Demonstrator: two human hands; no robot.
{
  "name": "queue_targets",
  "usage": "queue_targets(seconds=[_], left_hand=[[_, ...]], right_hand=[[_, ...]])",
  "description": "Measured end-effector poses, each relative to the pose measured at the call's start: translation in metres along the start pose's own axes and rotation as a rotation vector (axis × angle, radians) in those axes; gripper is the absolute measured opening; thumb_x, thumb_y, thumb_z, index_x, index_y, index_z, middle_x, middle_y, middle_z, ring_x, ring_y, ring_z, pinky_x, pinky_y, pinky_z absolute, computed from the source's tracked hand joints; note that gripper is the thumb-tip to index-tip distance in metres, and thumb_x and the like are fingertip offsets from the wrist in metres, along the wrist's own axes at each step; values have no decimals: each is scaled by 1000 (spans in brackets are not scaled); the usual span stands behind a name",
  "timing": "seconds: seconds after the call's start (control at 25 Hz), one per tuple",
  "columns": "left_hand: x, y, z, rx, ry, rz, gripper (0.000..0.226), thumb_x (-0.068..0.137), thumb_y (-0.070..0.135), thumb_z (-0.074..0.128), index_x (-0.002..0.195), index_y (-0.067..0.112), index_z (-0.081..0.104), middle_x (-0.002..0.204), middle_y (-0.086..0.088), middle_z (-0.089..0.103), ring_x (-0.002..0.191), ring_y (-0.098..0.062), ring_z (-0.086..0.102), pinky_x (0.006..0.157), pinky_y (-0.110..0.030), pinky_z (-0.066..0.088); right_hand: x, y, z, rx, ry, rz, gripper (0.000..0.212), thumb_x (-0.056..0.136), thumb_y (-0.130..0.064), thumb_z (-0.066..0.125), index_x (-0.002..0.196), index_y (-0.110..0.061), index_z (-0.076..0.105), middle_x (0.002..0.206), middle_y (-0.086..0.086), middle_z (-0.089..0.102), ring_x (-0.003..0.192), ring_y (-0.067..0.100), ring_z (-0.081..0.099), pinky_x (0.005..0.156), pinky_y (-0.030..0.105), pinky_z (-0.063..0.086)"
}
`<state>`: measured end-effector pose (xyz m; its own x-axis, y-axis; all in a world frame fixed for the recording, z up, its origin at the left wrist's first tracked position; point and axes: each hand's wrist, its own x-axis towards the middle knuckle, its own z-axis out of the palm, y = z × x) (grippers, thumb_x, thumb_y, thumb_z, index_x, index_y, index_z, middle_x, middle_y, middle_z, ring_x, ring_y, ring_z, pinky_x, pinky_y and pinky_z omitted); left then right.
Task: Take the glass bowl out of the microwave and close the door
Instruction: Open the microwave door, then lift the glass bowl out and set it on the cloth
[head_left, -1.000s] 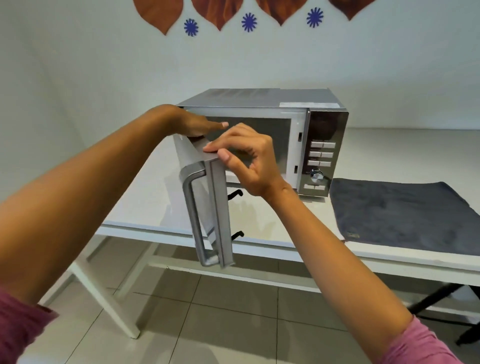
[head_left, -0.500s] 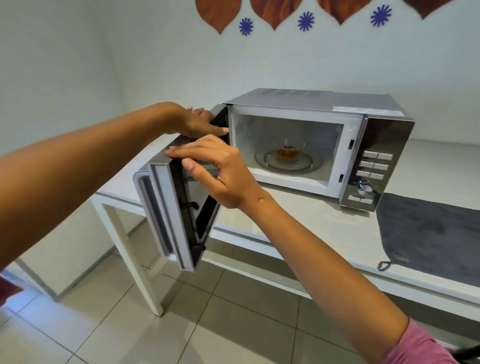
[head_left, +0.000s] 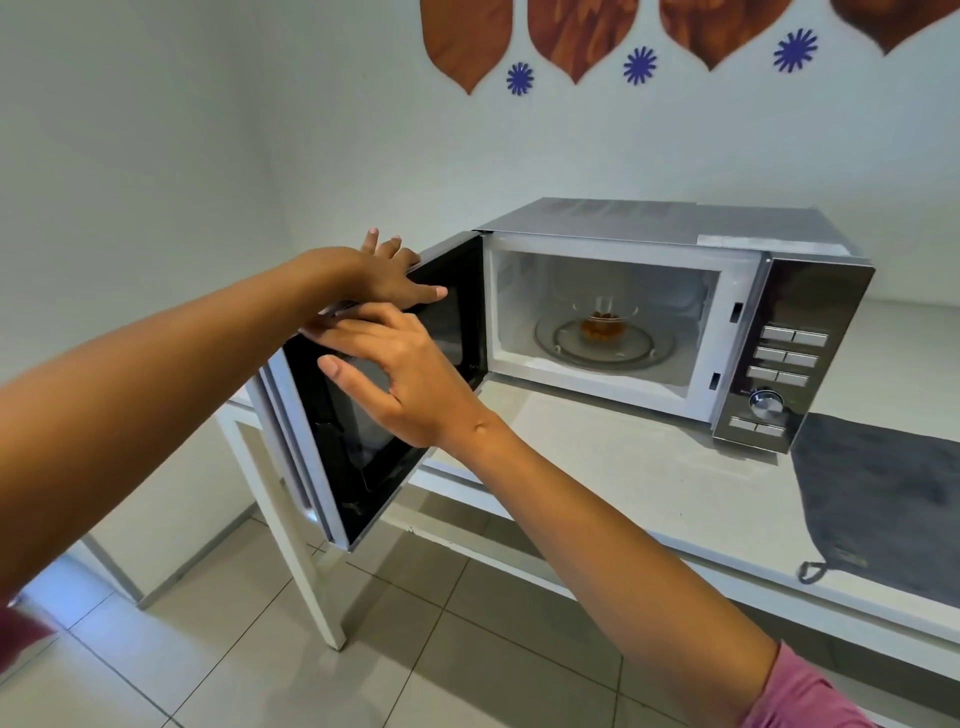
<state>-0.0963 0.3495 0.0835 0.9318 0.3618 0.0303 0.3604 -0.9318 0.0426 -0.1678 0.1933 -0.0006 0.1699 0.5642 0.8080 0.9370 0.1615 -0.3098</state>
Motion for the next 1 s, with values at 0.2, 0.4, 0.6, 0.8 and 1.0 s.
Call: queue_targets(seconds=[0.2,0.4,0.6,0.8,1.0], left_hand=[[-16,23,-7,4,29,-101,100,80,78,44,151,9,27,163,-13,15,150,-32,2,118,-54,5],[-34,93,14,-424,566,124,54,88,42,54,126,4,58,140,-19,51,134,-32,43,110,-38,30],[-19,158,77,-885,349,161,44,94,37,54,130,12,58,140,-9,56,129,-23,50,101,-31,39],[19,189,117,-1022,226,88,50,98,40,47,143,18,44,150,-4,44,137,-25,42,108,-39,36],[65,213,133,-1186,121,-28,51,101,38,44,147,17,39,150,-4,45,134,-27,44,110,-42,38]], right_hand=[[-16,19,-2,-93,49,-86,36,97,-20,59,131,-10,63,136,4,65,135,17,47,114,26,29],[-60,73,-23,-127,483,123,18,94,-9,58,90,-2,73,92,9,71,96,13,55,92,16,41],[-106,129,-55,-118,660,478,18,98,-9,54,90,-9,71,89,-3,63,89,11,54,77,25,46],[-131,170,-93,-153,684,642,27,100,-18,49,92,-8,74,93,-3,68,95,10,59,83,7,41],[-122,214,-122,-58,771,792,31,103,-15,45,98,-7,74,101,2,69,98,11,62,84,7,45]])
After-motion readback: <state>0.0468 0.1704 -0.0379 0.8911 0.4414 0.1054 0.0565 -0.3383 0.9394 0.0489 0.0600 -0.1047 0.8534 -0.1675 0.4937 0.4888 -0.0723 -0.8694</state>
